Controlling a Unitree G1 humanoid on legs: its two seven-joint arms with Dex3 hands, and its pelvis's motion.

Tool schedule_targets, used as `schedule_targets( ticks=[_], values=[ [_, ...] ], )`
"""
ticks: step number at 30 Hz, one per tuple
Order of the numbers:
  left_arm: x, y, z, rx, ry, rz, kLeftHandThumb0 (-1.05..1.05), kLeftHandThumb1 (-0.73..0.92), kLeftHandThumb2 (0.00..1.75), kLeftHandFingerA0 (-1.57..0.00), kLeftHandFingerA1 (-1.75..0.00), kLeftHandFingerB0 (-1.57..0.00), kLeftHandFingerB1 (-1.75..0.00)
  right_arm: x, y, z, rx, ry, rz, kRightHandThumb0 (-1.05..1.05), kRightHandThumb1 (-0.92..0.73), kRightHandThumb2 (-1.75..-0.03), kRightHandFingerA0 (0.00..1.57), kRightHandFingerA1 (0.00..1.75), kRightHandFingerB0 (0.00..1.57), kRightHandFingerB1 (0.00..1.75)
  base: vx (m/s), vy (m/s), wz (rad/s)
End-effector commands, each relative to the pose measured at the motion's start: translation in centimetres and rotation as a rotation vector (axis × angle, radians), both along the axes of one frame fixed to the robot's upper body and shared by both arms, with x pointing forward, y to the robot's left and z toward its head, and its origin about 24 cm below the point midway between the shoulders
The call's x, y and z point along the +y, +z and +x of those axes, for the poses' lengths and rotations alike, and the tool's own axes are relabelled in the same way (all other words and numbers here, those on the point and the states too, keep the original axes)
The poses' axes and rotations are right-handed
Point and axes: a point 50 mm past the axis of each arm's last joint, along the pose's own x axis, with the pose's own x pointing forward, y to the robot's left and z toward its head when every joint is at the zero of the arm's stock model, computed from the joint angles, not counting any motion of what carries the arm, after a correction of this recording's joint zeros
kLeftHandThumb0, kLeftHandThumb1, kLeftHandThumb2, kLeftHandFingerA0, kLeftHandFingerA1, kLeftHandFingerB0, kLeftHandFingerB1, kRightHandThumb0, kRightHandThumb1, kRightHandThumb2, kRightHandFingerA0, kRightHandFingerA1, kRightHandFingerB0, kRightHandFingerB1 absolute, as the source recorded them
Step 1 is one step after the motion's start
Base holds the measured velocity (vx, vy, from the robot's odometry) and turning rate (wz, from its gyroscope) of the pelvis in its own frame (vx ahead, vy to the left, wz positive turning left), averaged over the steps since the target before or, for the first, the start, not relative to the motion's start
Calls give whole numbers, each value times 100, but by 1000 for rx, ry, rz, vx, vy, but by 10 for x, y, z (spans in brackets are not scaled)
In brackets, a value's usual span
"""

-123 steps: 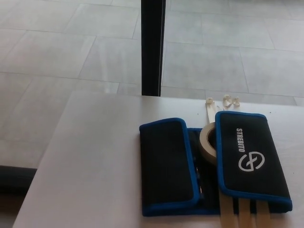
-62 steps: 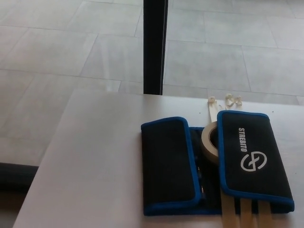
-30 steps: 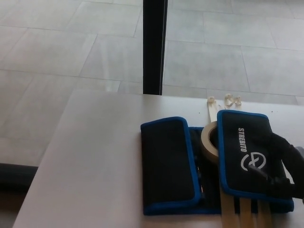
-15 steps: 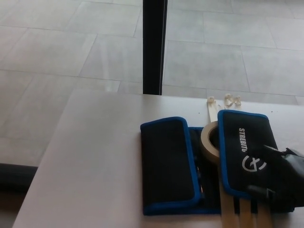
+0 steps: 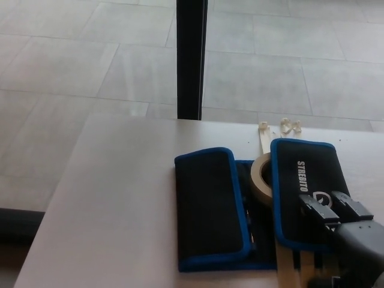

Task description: The robot uses its right hand to open a black folded toolkit cover kept in the middle of the desk

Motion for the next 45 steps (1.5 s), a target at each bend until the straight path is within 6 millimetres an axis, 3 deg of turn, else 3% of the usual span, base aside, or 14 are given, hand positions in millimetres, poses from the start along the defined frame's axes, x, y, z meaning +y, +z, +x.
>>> schedule_targets(
  ticks=[1,6,8,14,20,21,24,25,34,35,36,39,40,45],
  values=[
    [18,15,-3,20,31,29,-70,72,62,-53,-64,-42,-47,-11,-15,-17,-5,206,-650,-78,-46,-83,0,12,4,0,0,0,0],
    [17,15,-3,13,31,29,-71,55,97,-53,-70,-39,-57,-15,-13,-11,-188,109,-568,-46,-47,-64,0,12,11,34,0,0,0],
    [17,14,-3,14,34,29,-72,71,61,-55,-67,-46,-49,-16,-9,-6,-270,86,-529,-50,-61,-58,7,48,19,33,0,0,0],
    [16,12,-5,18,31,29,-72,71,61,-56,-68,-43,-47,-15,4,9,-405,16,-370,-58,-78,-65,65,130,27,41,0,0,0],
    [15,10,-8,27,37,21,-72,55,97,-52,-70,-40,-58,-6,8,18,-512,-33,-231,-58,-62,-99,115,138,32,57,0,0,0],
    [15,9,-8,15,53,12,-71,71,61,-54,-65,-45,-48,-2,8,21,-510,-61,-185,-54,-63,-100,119,139,30,57,0,0,0],
    [13,9,-8,17,41,14,-71,55,98,-52,-70,-41,-59,1,7,23,-532,-96,-106,-48,-78,-69,98,162,40,48,0,0,0],
    [13,8,-7,9,45,13,-72,71,61,-56,-68,-49,-50,2,5,23,-539,-116,-85,-46,-78,-70,96,164,40,47,0,0,0],
    [12,8,-7,7,43,10,-70,73,62,-53,-64,-42,-47,-9,-8,21,-479,-220,-58,-29,-73,-70,96,175,62,47,0,0,0],
    [12,8,-7,2,44,7,-69,56,97,-50,-68,-37,-57,-11,-8,22,-475,-228,-51,-30,-72,-68,95,175,68,47,0,0,0],
    [12,7,-8,0,53,4,-70,72,61,-55,-64,-44,-47,-14,-9,22,-470,-241,-49,-32,-72,-66,96,175,73,48,0,0,0],
    [12,7,-9,9,45,9,-71,73,62,-53,-64,-43,-47,-16,-8,24,-473,-298,15,-37,-47,-95,122,134,84,80,0,0,0],
    [13,8,-9,8,45,11,-71,73,62,-52,-63,-42,-47,-15,-8,24,-465,-331,62,-34,-64,-66,98,170,93,79,0,0,0],
    [12,7,-9,-11,65,-6,-69,56,97,-50,-69,-39,-58,-10,-6,14,-547,-585,384,-34,-58,-87,99,162,96,107,0,0,0]
  ],
)
